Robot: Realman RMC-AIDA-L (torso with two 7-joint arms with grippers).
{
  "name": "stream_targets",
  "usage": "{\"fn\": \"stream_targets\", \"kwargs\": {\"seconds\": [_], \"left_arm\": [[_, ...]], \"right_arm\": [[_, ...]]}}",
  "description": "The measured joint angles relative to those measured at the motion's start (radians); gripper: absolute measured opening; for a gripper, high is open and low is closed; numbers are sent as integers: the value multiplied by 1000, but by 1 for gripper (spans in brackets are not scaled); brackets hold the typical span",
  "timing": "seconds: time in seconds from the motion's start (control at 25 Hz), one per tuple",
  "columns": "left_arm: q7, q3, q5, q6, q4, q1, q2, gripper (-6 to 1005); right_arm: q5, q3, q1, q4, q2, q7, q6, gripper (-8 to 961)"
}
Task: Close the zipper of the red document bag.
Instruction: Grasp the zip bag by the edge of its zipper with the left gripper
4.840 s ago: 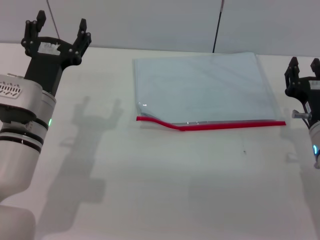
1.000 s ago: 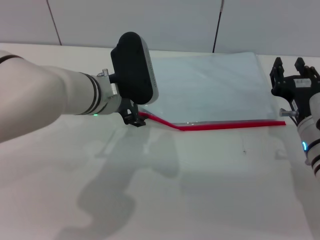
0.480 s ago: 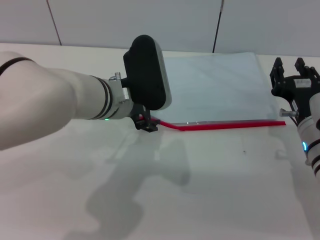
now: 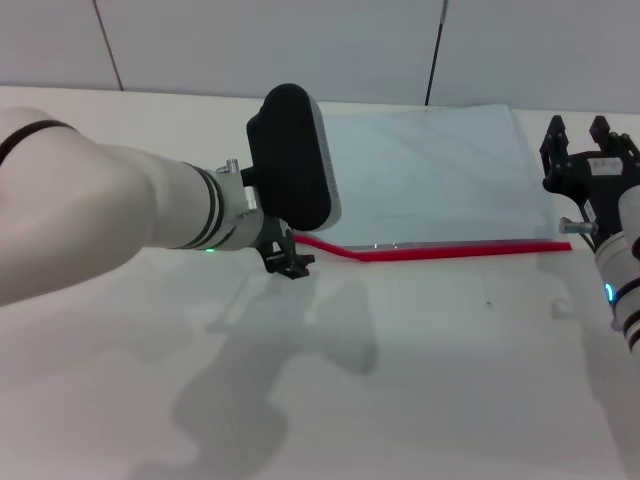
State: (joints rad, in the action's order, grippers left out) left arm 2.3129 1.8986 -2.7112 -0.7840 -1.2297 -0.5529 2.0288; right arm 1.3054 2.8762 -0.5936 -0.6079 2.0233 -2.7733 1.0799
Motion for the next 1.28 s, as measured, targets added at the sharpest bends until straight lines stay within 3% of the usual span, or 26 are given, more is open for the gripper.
{"fn": "stream_targets", "kwargs": {"seconds": [1.28], "left_arm": [[-11,-2,1,193,160,-47,-2,889]], "right_arm": [[0,0,-12,-3,1,0,-1,442]]}}
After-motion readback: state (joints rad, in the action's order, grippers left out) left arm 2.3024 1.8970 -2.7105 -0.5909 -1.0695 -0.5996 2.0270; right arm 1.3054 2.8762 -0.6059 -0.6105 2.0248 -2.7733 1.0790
